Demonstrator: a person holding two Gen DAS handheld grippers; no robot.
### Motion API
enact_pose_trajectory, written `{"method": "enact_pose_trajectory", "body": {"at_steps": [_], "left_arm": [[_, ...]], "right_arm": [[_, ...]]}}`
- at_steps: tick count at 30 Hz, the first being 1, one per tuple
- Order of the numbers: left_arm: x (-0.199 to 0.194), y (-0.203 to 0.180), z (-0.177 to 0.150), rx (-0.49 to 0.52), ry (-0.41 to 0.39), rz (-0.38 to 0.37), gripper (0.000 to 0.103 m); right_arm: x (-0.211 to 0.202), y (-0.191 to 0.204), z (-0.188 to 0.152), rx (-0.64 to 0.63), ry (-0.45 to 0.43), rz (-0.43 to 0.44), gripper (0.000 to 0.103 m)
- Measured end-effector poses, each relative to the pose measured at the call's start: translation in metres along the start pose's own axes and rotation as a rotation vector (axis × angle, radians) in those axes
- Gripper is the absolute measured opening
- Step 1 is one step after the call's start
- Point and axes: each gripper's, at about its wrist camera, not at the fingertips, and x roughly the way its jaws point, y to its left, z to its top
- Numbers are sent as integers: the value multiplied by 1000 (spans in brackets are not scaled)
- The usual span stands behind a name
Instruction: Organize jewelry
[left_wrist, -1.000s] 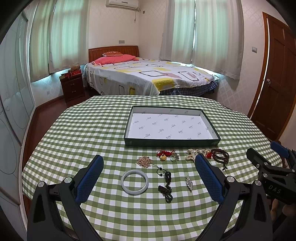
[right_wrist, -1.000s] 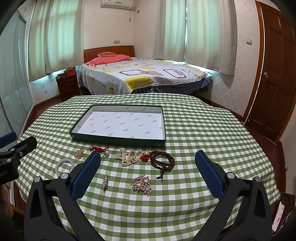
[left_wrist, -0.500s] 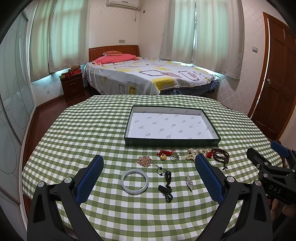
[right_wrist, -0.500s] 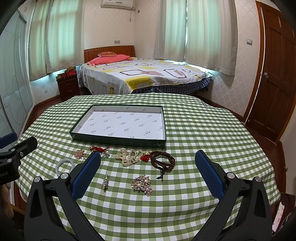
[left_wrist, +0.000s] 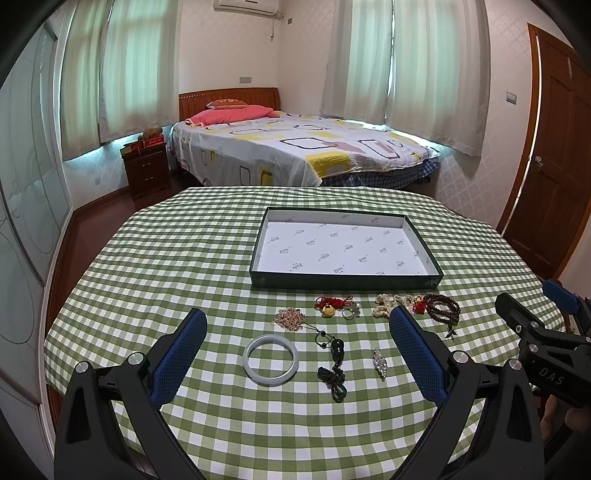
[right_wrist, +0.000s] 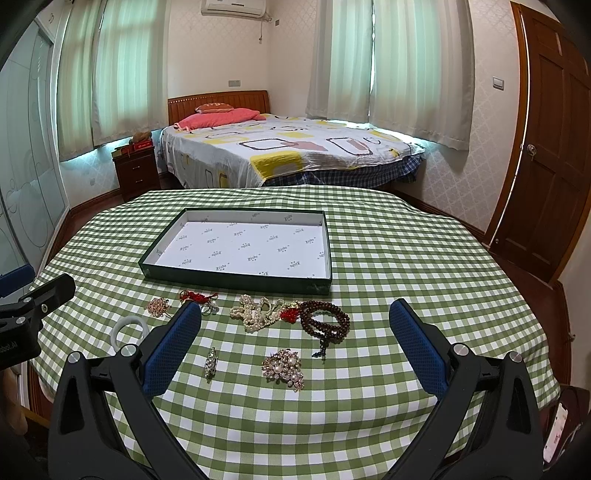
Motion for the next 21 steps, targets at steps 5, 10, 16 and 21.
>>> {"method": "enact_pose_trajectory", "body": {"at_steps": [5,10,16,21], "left_arm": [[0,0,0,1,0,1,96],[1,1,-1,-1,4,1,96],[2,2,-2,-4,7,4,96],[2,2,-2,-4,9,3,96]], "right_arm": [[0,0,0,-2,1,1,99],[1,1,0,-2,4,1,99],[1,1,-1,-4,5,3,99],[1,1,-1,-5,5,3,99]]}}
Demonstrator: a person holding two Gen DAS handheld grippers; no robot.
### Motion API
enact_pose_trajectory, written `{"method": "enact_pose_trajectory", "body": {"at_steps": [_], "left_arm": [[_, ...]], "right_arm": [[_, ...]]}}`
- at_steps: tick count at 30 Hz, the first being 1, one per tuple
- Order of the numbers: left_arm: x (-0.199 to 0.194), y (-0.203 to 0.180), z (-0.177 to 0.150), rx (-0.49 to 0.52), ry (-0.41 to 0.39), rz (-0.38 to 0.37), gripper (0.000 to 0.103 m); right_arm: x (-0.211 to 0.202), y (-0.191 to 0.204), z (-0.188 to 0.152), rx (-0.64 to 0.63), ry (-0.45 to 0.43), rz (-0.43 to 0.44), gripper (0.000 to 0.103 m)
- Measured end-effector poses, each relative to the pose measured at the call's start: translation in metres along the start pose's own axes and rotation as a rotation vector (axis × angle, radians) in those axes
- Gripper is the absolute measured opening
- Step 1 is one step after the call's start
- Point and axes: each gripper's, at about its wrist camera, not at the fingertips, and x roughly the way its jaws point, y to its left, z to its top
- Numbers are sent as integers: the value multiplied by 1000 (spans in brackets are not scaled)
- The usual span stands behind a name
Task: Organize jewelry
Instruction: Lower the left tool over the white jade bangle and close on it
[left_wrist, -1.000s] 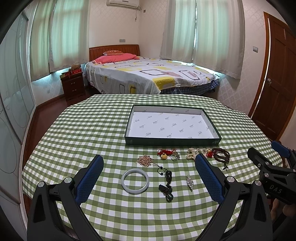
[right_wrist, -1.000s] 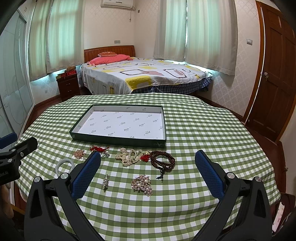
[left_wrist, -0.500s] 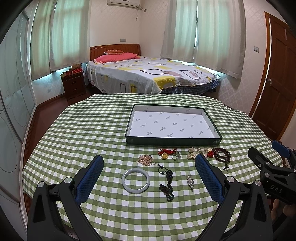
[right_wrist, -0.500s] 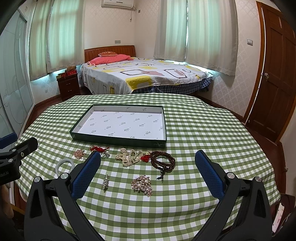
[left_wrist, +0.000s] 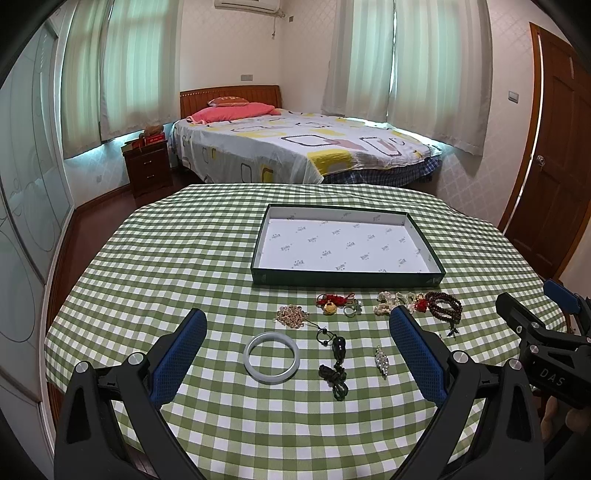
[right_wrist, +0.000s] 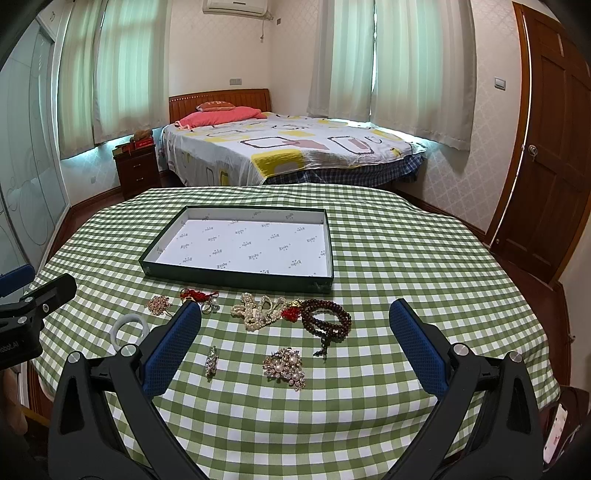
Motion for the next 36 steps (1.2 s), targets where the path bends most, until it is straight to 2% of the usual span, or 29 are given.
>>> {"method": "enact_pose_trajectory", "body": {"at_steps": [15,21,27,32,36], "left_arm": [[15,3,-5,-7,32,-16,96],[45,3,-20,-8,131,-30,96],[85,6,-41,-30,271,-56,96],[107,19,-46,-72,317,-31,96],[128,26,-48,-60,335,10,96]], "right_arm": [[17,-1,-9,3,32,16,99],[41,-1,-21,-2,79,28,99],[70,-1,-40,-8,153,40,99],[88,-6,-48,13,200,52,99],[101,-9,-51,28,229,61,99]]}}
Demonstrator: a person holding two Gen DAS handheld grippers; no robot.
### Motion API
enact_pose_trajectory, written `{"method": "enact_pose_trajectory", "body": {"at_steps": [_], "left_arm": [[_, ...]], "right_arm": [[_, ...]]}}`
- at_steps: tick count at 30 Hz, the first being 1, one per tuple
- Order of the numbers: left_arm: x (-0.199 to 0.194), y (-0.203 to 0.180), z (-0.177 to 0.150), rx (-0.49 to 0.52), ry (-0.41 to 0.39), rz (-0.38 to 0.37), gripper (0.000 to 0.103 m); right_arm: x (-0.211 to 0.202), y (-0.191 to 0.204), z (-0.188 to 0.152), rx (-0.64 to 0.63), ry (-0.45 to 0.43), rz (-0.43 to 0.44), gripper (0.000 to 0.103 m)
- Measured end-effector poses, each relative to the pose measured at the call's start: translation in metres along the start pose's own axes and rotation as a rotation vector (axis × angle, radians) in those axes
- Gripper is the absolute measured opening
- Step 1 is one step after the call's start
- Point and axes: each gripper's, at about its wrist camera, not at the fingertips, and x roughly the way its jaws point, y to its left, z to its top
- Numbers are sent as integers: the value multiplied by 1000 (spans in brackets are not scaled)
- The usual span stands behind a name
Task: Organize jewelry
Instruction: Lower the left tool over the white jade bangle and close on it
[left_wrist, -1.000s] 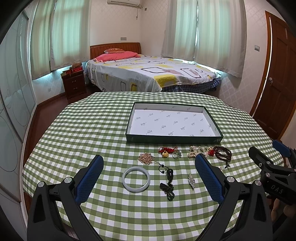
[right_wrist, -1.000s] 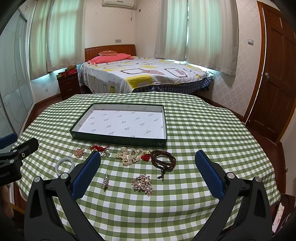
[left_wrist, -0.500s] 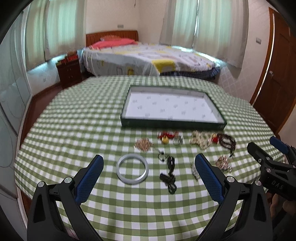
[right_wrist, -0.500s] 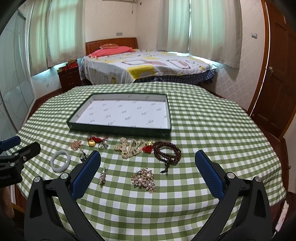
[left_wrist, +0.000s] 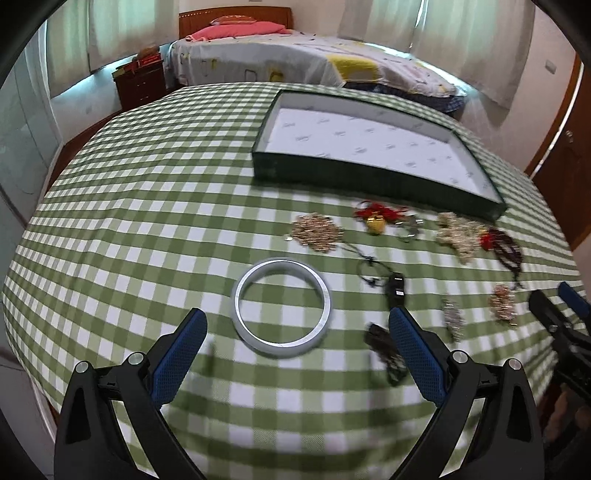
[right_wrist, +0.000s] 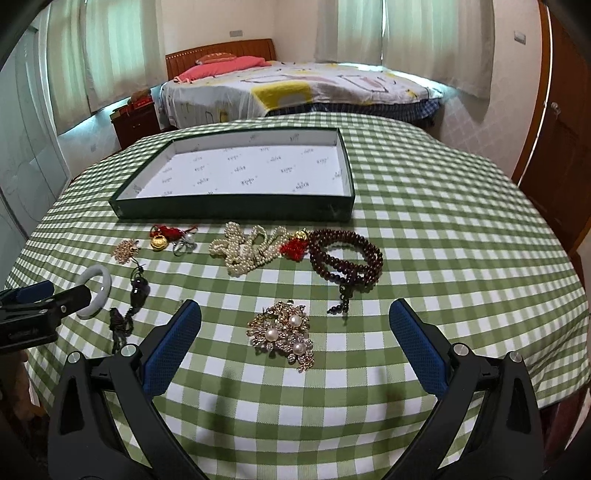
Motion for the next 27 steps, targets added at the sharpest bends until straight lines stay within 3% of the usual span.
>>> {"method": "enact_pose_trajectory", "body": {"at_steps": [5,12,15,17,18,22,25,27], "left_arm": [[22,6,1,8,20,15,96],[31,11,3,61,-24,63,96],[32,14,3,64,-33,48,96],[32,15,3,72,-38,41,95],[32,15,2,74,-42,40,93],[27,15,3,89,-71,36,69],[26,16,2,95,-72,34,69],[25,15,2,93,-69,36,68]], "right_arm": [[12,1,-2,0,27,10,99],[18,7,3,-15,24,26,98],[21,14,4,-36,30,38,87],[22,17,4,-44,39,45,85],[22,19,4,-48,39,46,85],[22,27,5,-71,37,50,85],[22,34,4,-82,36,58,85],[22,38,3,-88,40,75,78]]}}
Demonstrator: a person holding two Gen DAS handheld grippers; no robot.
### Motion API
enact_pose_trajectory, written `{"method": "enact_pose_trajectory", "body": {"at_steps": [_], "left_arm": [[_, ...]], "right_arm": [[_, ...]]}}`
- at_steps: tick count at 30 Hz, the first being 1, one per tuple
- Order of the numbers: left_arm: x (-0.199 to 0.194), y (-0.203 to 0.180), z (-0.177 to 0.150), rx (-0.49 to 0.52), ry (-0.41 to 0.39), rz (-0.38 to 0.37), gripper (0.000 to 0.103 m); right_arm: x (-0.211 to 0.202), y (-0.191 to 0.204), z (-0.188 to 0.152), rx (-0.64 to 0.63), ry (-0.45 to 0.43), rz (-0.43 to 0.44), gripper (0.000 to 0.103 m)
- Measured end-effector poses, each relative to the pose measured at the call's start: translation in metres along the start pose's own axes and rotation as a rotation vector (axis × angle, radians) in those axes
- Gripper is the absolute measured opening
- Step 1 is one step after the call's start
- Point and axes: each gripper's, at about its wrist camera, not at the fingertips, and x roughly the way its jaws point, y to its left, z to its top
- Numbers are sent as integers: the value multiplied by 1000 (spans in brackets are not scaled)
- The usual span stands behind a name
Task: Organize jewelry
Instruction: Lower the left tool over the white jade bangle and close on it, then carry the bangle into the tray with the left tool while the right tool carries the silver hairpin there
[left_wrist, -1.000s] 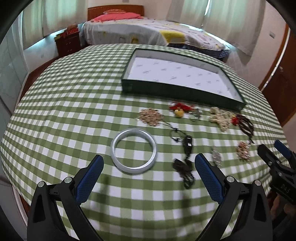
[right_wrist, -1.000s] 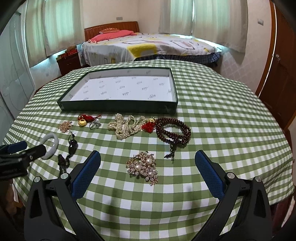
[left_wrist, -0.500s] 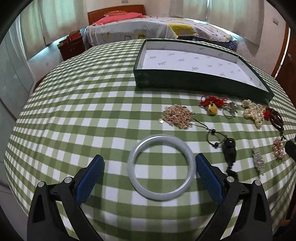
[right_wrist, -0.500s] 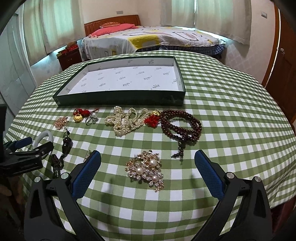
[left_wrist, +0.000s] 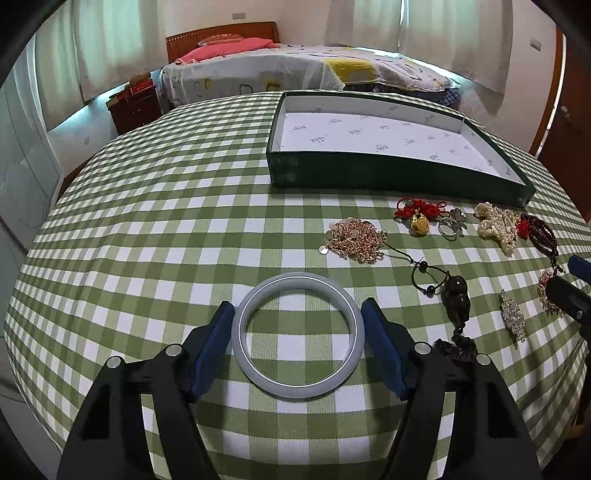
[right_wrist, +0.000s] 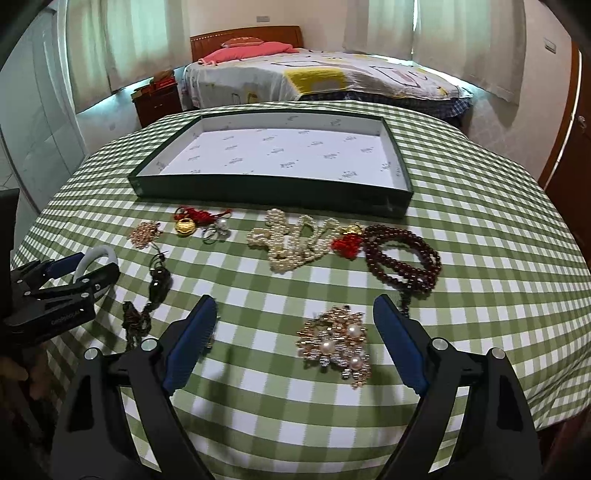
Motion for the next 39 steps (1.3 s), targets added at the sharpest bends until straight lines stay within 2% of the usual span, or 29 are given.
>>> {"method": "enact_pose_trajectory", "body": {"at_steps": [4,6,11,20,25,39], "left_arm": [[-3,-1,-3,-1,5,1,68],[-2,-1,-3,2,5,6,68],[-2,-2,-2,6,2,15,68],[-3,-1,-5,4,0,18,68],[-4,-1,-6,3,-1,21,68],[-16,0,1,-5,-33,13,68]], "right_arm": [[4,10,-2,-23,15,28,70],[6,14,-4,-27,26,54,58],[15,24,-8,-46,60,106,41],[20,32,-11,-81,72,135,32],[21,32,-12,-93,71,140,15],[11,15,-4,-29,30,150,13]]}}
